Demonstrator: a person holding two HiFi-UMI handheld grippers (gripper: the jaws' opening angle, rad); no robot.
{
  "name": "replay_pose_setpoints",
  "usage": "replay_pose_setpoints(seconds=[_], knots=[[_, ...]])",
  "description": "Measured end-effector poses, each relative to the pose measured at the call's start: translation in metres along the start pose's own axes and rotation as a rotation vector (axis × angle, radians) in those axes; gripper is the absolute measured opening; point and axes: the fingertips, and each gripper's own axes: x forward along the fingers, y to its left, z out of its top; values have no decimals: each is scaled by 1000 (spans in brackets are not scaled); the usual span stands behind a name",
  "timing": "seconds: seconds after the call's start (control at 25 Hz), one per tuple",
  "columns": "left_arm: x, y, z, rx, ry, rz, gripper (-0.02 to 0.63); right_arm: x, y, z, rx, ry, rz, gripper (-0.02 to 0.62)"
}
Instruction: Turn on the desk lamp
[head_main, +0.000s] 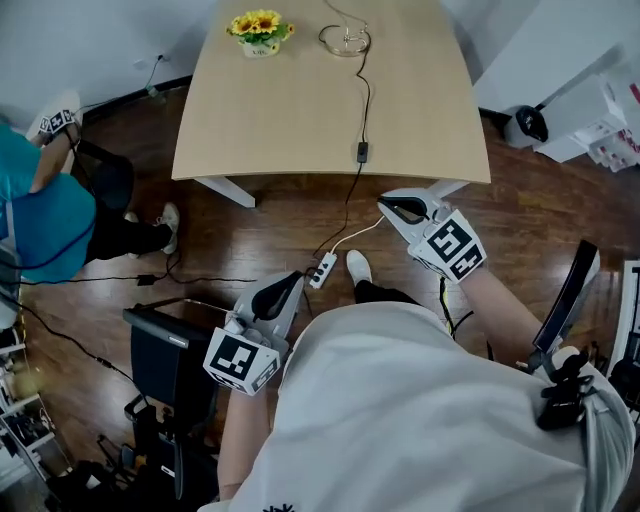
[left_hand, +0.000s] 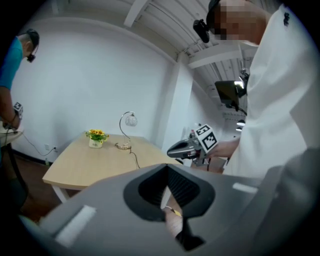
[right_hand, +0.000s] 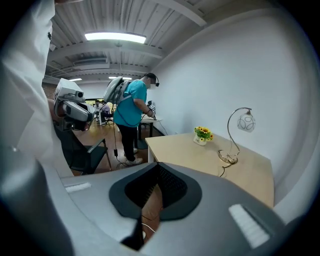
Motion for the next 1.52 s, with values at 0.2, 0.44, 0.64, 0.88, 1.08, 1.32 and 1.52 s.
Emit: replay_pose_setpoints(seconds=[0.2, 0.44, 0.64, 0.88, 1.08, 1.32, 1.52], knots=[[33, 17, 7, -31, 8, 76, 17, 39, -49, -17, -48, 47, 70, 2], [64, 34, 10, -56, 20, 140, 17, 82, -86, -42, -78, 102, 141, 2], [86, 41, 15, -62, 19, 177, 17, 115, -108, -78, -118, 175, 186, 2], [98, 41, 21, -64, 26, 225, 17, 142, -123, -120, -178, 264, 239, 2], [99, 42, 17, -88, 49, 249, 17, 158, -126, -130, -230, 313, 280, 2], [98, 41, 12, -107, 58, 272, 17, 177, -125, -141, -284, 358, 315, 2], [96, 43, 9, -119, 64, 290, 17, 188, -120, -150, -300, 393, 340, 2]])
